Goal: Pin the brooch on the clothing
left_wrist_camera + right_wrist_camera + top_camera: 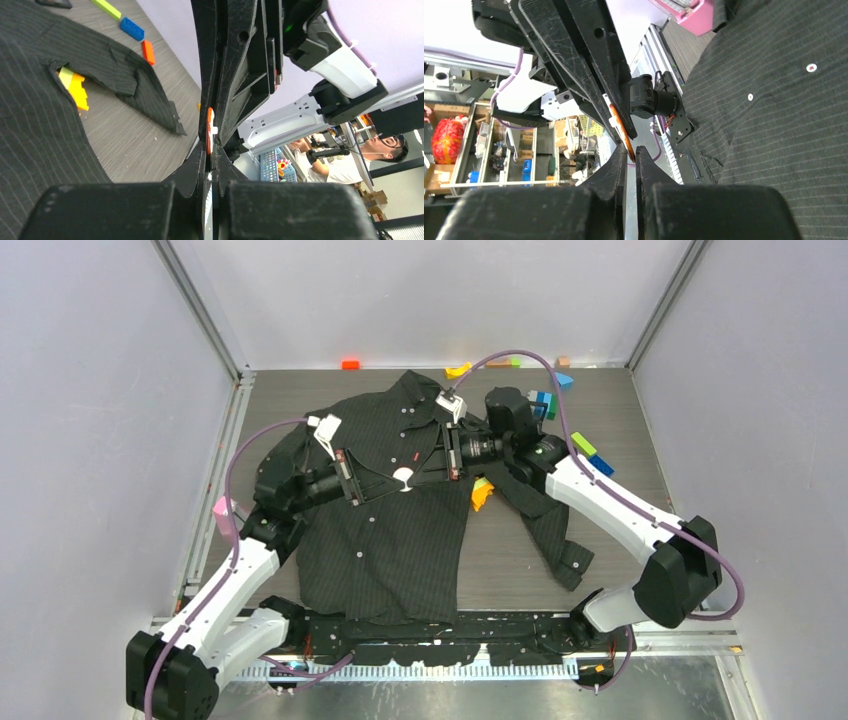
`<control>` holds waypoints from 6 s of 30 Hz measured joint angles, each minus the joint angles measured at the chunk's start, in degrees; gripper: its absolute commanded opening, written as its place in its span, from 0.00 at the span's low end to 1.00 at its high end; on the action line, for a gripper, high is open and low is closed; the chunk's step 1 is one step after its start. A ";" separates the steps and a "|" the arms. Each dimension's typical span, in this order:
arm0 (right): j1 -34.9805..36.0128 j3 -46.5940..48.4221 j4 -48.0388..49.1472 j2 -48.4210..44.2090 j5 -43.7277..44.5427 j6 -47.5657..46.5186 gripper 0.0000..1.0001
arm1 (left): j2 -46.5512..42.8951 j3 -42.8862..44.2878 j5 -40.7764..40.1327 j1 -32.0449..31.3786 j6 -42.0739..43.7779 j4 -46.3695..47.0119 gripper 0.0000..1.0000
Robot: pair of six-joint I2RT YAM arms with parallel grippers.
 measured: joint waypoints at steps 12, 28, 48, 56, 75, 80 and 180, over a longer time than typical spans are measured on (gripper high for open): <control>-0.59 2.36 -6.91 5.38 1.90 2.21 0.07 | 2.19 0.00 -2.95 -0.31 4.31 -6.34 0.00; 0.09 0.68 -8.50 -0.92 13.86 -3.13 0.57 | 0.57 1.01 -7.52 -3.91 9.60 -16.33 0.00; -1.95 -4.28 -25.73 -16.46 55.84 -11.19 0.87 | 20.22 19.87 -7.04 0.81 15.67 -31.08 0.00; -11.08 -14.12 -29.57 -16.72 64.32 -11.85 0.88 | 31.52 29.07 -9.62 0.81 16.83 -31.74 0.00; -9.44 10.75 -22.60 18.47 52.28 -19.80 0.64 | 37.97 33.86 -16.81 6.84 28.98 -37.53 0.00; -3.04 21.05 -23.65 29.83 56.83 -19.58 0.61 | 37.18 33.31 -15.98 7.78 28.92 -38.32 0.00; 1.60 -17.40 -22.91 -24.30 84.87 -11.50 0.65 | 66.99 47.87 -66.58 -22.51 63.30 -38.38 0.00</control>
